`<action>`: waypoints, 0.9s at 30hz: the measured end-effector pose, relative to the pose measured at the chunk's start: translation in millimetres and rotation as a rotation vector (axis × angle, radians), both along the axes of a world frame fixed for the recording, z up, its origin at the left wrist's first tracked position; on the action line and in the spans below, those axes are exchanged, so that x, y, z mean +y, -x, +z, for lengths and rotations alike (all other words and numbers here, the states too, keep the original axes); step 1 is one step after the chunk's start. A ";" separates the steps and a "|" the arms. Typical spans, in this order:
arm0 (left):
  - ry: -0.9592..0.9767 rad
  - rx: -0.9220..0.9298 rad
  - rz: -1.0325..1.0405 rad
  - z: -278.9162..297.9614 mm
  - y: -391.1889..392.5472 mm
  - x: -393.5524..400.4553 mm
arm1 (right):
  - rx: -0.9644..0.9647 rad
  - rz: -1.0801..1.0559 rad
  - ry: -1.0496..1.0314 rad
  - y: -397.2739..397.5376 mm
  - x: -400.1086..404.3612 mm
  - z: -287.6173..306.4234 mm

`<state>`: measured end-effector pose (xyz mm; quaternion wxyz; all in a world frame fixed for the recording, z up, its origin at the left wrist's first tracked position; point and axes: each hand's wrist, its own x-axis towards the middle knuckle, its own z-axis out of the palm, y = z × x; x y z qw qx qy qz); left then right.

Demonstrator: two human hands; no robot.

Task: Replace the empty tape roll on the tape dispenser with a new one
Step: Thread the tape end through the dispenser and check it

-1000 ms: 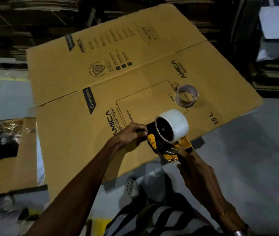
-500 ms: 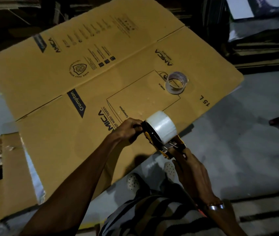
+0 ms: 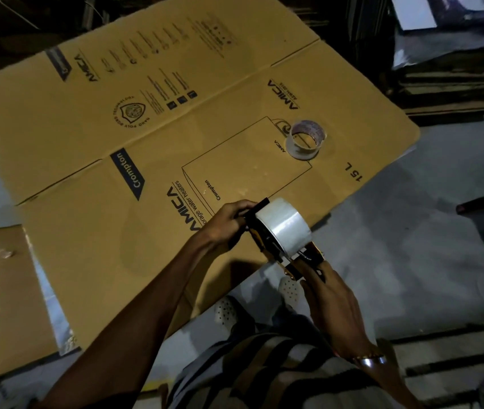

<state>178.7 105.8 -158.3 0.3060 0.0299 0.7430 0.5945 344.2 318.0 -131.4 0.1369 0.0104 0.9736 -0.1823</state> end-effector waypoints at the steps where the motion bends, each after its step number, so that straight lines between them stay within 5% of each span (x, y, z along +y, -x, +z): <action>1: 0.022 0.019 -0.021 -1.7 -0.1 -0.7 | 0.004 0.004 0.002 -0.3 -0.3 0.5; 9: 0.187 0.223 -0.171 -11.9 -7.0 -7.1 | 0.045 0.045 -0.003 3.9 0.6 4.8; 19: 0.632 0.803 -0.467 -47.9 -23.4 -33.9 | 0.090 0.100 -0.028 10.2 -4.7 21.5; 27: 0.716 0.959 -0.534 -53.7 -26.6 -39.1 | 0.046 0.179 -0.079 18.9 4.8 26.7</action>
